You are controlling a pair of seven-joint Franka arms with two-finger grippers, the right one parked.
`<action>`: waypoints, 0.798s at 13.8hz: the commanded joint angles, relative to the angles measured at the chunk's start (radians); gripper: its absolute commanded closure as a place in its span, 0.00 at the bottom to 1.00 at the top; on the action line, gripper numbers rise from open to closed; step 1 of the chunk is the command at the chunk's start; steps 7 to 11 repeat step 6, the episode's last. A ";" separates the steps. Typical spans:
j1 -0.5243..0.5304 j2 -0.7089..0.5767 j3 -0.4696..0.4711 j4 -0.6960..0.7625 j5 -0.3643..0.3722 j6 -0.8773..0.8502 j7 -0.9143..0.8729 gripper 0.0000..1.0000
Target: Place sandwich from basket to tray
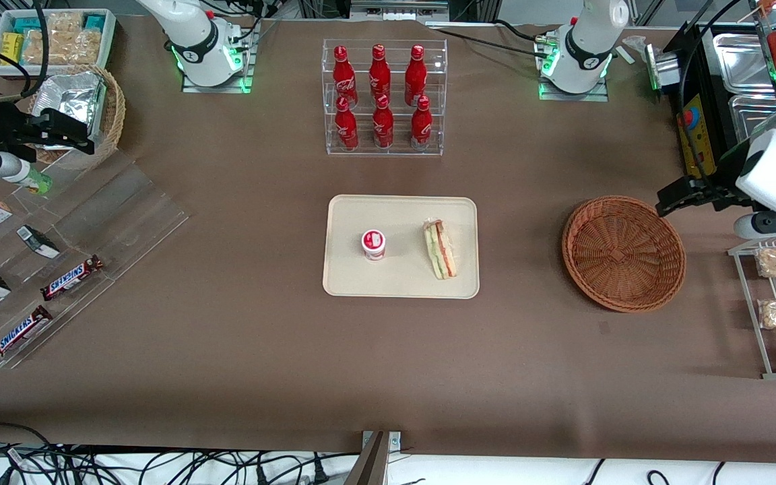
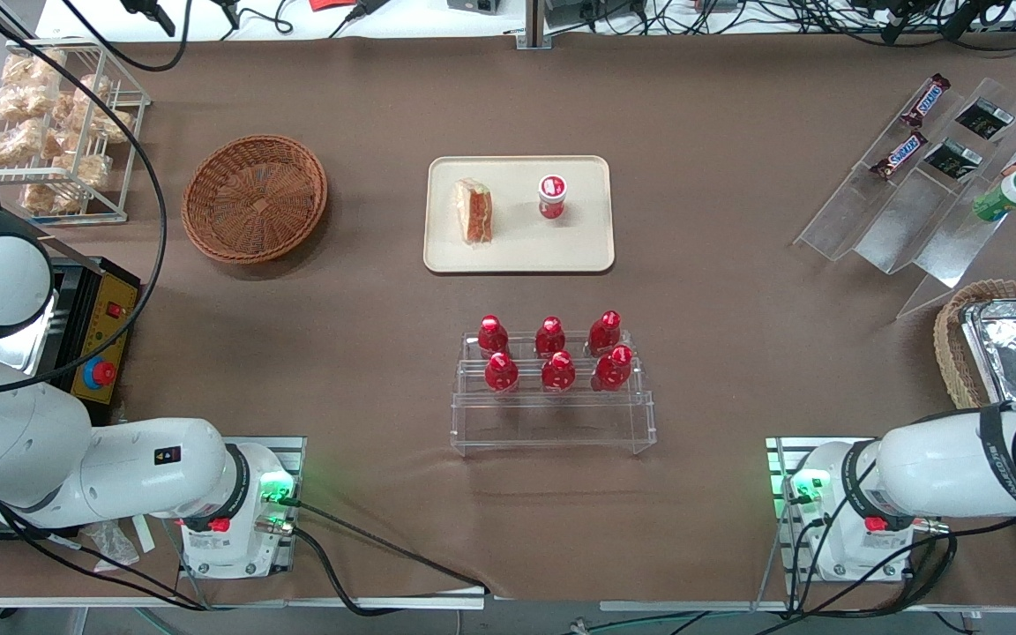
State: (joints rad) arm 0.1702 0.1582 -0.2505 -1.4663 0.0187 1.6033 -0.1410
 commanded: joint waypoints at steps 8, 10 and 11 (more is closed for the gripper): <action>-0.017 -0.040 0.043 -0.023 -0.016 -0.009 0.224 0.00; -0.017 -0.040 0.043 -0.023 -0.016 -0.009 0.224 0.00; -0.017 -0.040 0.043 -0.023 -0.016 -0.009 0.224 0.00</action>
